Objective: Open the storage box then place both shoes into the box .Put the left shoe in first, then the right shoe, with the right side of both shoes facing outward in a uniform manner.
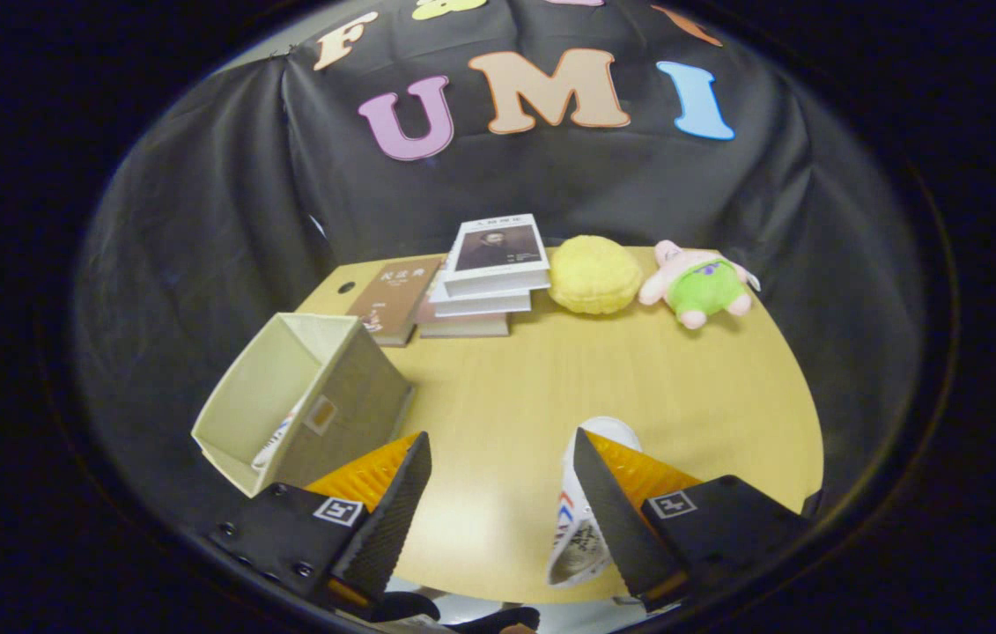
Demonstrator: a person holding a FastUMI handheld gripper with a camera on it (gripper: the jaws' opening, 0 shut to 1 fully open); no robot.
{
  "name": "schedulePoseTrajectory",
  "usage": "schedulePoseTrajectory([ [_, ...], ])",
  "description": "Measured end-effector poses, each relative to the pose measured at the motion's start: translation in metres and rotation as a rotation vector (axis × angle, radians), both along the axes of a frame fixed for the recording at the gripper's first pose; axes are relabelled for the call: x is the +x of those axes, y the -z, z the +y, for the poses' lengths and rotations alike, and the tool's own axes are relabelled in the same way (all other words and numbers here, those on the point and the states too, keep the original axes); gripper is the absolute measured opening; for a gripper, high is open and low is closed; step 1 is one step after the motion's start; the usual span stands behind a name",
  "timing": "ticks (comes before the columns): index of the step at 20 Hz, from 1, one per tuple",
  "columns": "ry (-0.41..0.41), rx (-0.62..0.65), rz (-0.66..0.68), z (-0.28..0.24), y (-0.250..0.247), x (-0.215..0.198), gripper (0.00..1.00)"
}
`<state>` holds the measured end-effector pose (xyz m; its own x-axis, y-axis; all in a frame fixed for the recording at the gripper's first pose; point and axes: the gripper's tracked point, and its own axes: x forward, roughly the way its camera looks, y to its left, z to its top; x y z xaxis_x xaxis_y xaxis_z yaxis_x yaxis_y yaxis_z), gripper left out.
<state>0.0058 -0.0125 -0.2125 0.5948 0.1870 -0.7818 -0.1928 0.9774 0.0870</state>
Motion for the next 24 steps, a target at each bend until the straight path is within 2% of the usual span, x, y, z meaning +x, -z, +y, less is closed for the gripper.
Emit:
schedulePoseTrajectory([
  [6, 0.013, -0.083, 0.076, -0.063, 0.044, -0.02, 1.0],
  [11, -0.004, -0.119, 0.168, -0.094, 0.085, -0.039, 1.0],
  [15, -0.037, -0.156, 0.225, -0.106, 0.118, -0.049, 0.91],
  [17, -0.044, -0.162, 0.245, -0.108, 0.128, -0.051, 0.91],
  [24, -0.065, -0.109, 0.302, -0.098, 0.146, -0.057, 0.61],
])
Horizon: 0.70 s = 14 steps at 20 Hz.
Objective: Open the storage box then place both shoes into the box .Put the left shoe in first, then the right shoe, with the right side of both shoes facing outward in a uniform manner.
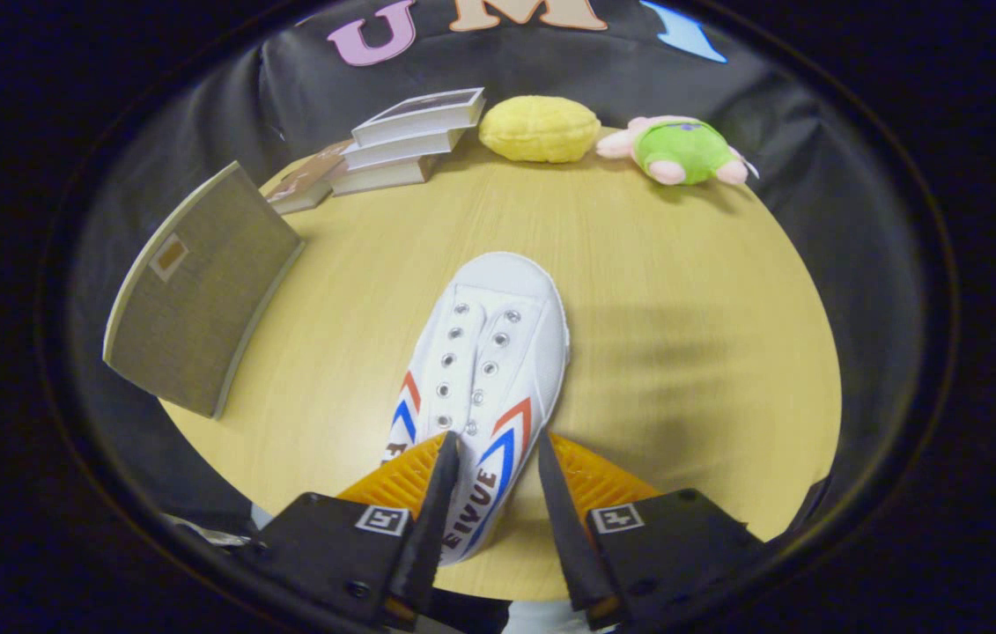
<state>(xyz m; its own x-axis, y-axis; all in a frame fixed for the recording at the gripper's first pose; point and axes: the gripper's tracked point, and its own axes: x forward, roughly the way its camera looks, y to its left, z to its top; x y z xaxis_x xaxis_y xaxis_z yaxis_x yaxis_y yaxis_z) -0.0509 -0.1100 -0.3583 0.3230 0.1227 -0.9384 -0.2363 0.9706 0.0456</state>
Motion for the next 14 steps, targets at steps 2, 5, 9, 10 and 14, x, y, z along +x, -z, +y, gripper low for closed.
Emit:
schedulePoseTrajectory([
  [2, -0.01, -0.01, 0.001, -0.002, -0.002, 0.0, 0.57],
  [5, 0.035, -0.014, 0.019, -0.005, -0.002, 0.002, 0.38],
  [9, 0.165, 0.014, 0.045, -0.009, -0.003, 0.002, 0.17],
  [10, 0.195, 0.031, 0.055, -0.008, -0.002, 0.002, 0.12],
  [14, 0.272, 0.083, 0.062, -0.008, -0.014, 0.004, 0.07],
])
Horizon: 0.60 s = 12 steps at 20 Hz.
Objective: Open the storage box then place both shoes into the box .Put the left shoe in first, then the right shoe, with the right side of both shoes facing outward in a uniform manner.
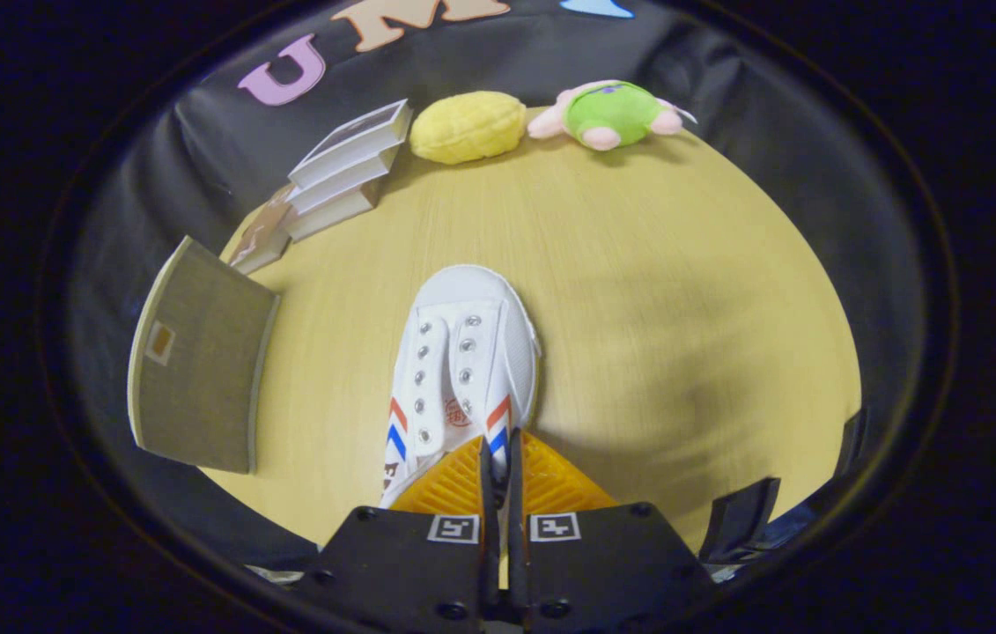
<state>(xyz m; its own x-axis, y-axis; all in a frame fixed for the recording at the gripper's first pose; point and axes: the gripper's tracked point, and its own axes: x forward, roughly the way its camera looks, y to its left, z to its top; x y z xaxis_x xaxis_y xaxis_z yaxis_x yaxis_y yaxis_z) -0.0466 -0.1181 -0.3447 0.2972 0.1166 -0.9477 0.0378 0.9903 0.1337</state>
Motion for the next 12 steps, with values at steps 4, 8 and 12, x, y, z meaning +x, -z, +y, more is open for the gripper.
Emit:
schedulePoseTrajectory([
  [4, 0.087, 0.072, -0.017, 0.012, -0.024, 0.006, 0.07],
  [8, 0.104, 0.08, -0.053, 0.029, -0.053, 0.013, 0.07],
  [12, 0.122, 0.107, -0.069, 0.063, -0.082, 0.015, 0.07],
])
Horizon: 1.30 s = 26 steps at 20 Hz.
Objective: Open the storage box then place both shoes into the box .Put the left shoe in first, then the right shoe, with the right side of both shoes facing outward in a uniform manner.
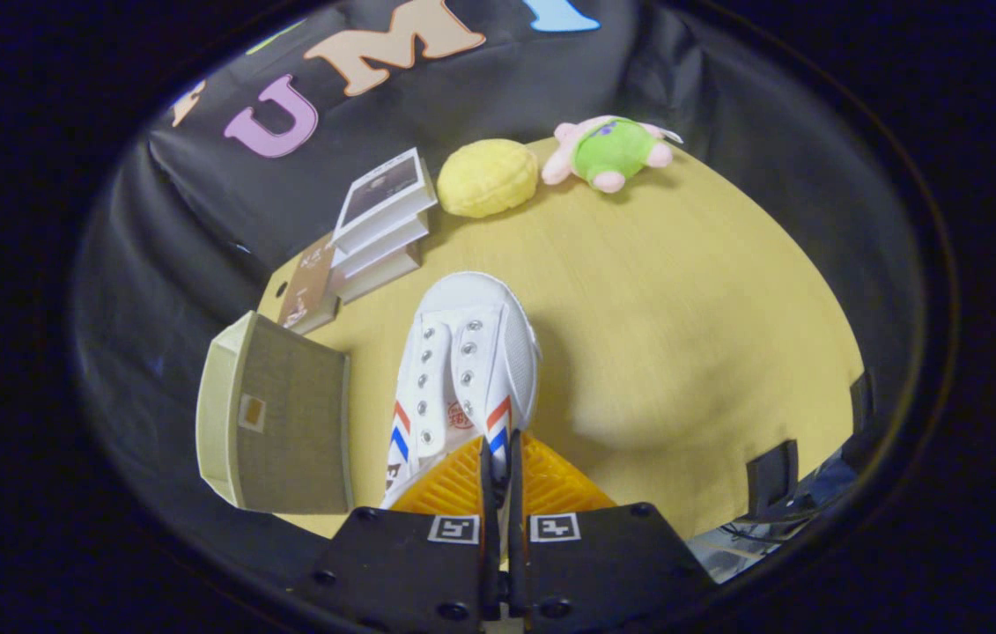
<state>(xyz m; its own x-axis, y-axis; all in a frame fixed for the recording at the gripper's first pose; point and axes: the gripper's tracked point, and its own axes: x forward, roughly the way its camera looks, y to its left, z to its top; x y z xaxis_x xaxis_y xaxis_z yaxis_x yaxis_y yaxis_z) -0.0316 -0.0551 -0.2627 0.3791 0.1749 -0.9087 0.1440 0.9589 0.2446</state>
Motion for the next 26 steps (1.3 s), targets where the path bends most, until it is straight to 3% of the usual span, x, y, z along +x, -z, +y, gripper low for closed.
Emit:
schedulePoseTrajectory([
  [16, -0.063, 0.088, -0.1, 0.172, -0.074, 0.01, 0.07],
  [20, -0.089, 0.145, -0.093, 0.225, -0.075, 0.01, 0.07],
  [26, -0.13, 0.134, -0.081, 0.275, -0.058, 0.007, 0.07],
])
